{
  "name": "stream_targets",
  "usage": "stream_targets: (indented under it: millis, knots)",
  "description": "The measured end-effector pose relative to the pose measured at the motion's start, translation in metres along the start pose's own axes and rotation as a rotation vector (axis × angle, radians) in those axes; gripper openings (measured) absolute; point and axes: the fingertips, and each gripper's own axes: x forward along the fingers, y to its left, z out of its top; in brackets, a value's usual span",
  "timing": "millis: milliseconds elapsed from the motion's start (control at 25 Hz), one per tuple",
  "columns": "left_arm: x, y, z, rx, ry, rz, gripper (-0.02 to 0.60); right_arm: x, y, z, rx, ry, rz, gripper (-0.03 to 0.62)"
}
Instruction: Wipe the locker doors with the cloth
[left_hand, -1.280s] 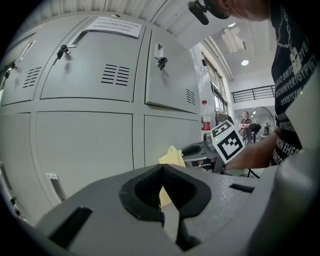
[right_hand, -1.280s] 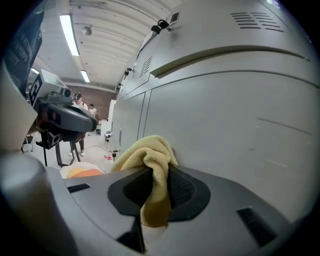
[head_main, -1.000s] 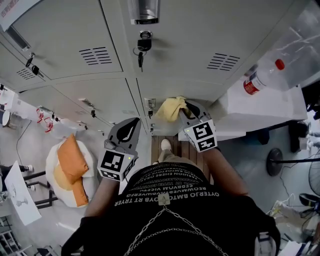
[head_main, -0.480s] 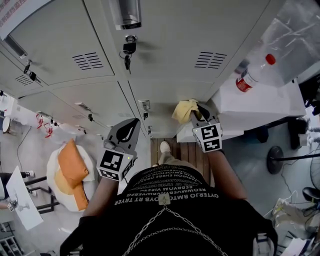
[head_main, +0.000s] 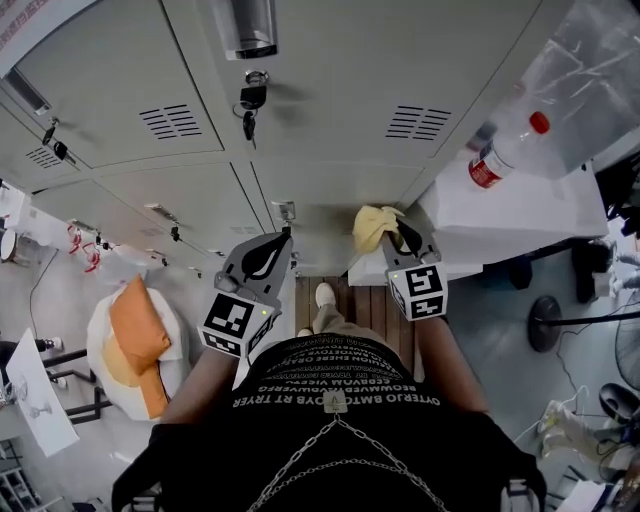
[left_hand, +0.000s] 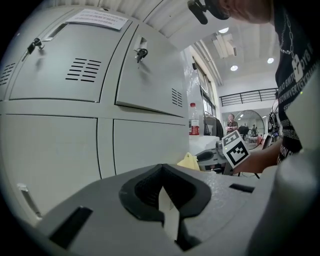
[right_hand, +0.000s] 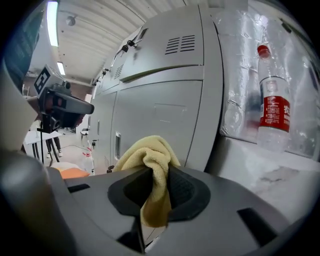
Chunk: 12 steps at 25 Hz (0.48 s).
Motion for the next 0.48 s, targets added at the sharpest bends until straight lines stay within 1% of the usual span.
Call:
stream_targets:
  millis: [80,200,280,400,480]
  knots:
    - [0.0,0.004,-0.001,0.002,0.002,0.007,0.005,0.002,0.013,0.007,-0.007,-0.015,0.039,0.071]
    - [-0.006,0.012,-0.006,0.001,0.007,0.037,0.005,0.012,0.038,0.012,-0.033,-0.021,0.109,0.071]
    - [-0.014,0.021,-0.006,-0.008,-0.003,0.067,0.005,0.023,0.055,0.016,-0.049,-0.026,0.155,0.071]
    - [-0.03,0.036,-0.018,-0.026,0.022,0.12,0.005,0.041,0.084,0.019,-0.053,-0.026,0.226,0.071]
    - [-0.041,0.045,-0.021,-0.032,0.015,0.161,0.005,0.053,0.105,0.017,-0.063,-0.016,0.275,0.071]
